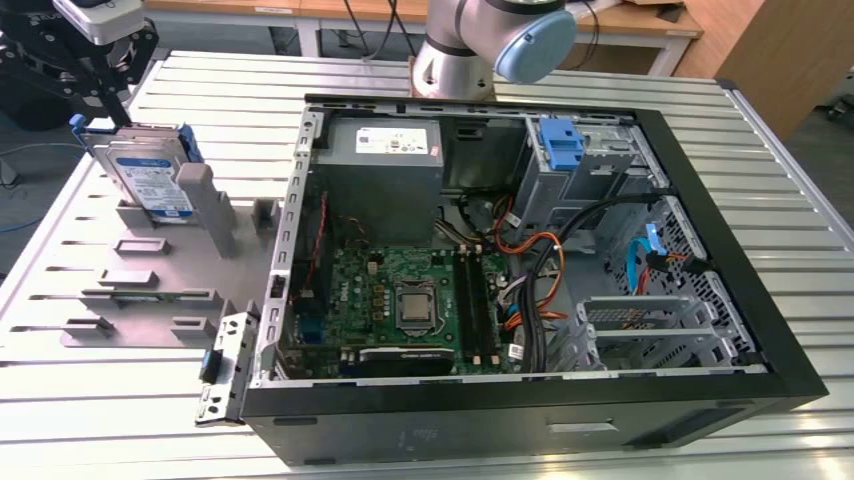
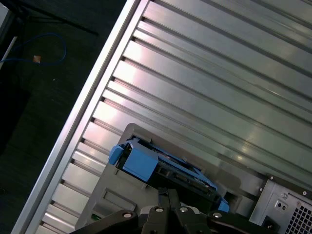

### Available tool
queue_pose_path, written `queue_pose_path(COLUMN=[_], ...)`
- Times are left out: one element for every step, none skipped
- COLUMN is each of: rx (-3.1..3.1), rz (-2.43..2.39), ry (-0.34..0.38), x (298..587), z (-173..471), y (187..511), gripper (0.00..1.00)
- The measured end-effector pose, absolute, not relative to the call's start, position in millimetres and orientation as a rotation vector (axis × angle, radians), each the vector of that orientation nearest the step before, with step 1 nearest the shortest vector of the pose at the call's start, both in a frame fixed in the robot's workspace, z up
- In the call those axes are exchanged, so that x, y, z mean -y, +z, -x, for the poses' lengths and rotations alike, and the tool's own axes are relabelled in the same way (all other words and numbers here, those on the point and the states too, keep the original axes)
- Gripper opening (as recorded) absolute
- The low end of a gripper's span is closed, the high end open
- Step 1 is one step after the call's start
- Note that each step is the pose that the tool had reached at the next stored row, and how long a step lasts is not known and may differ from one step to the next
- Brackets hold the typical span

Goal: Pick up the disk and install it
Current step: 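Pick up the disk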

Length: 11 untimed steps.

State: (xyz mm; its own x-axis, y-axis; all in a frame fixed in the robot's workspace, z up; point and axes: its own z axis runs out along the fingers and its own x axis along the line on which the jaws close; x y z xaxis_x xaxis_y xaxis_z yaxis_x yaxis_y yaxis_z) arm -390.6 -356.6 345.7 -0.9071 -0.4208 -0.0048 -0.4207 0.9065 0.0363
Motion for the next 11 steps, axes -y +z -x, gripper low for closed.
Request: queue_pose_path(rx=[3.064, 3.064, 3.064, 3.064, 3.062, 3.06, 3.057, 3.053, 3.048, 3.044, 3.039], rz=[-0.676, -0.676, -0.677, -0.679, -0.685, -0.694, -0.708, -0.724, -0.742, -0.76, -0.779], ry=[-0.057, -0.057, -0.057, -0.057, -0.057, -0.057, -0.057, -0.057, -0.057, -0.057, -0.057], x=[356.6, 356.6, 356.6, 356.6, 356.6, 356.6, 356.6, 356.6, 356.6, 356.6, 356.6], z=[390.6, 390.6, 390.6, 390.6, 390.6, 390.7, 390.7, 390.7, 390.6, 390.6, 390.6], y=[345.7, 345.7, 345.7, 345.7, 345.7, 345.7, 345.6, 345.6, 345.6, 345.5, 345.4], gripper=[0.11, 0.11, 0.11, 0.11, 0.11, 0.11, 0.11, 0.11, 0.11, 0.11, 0.11])
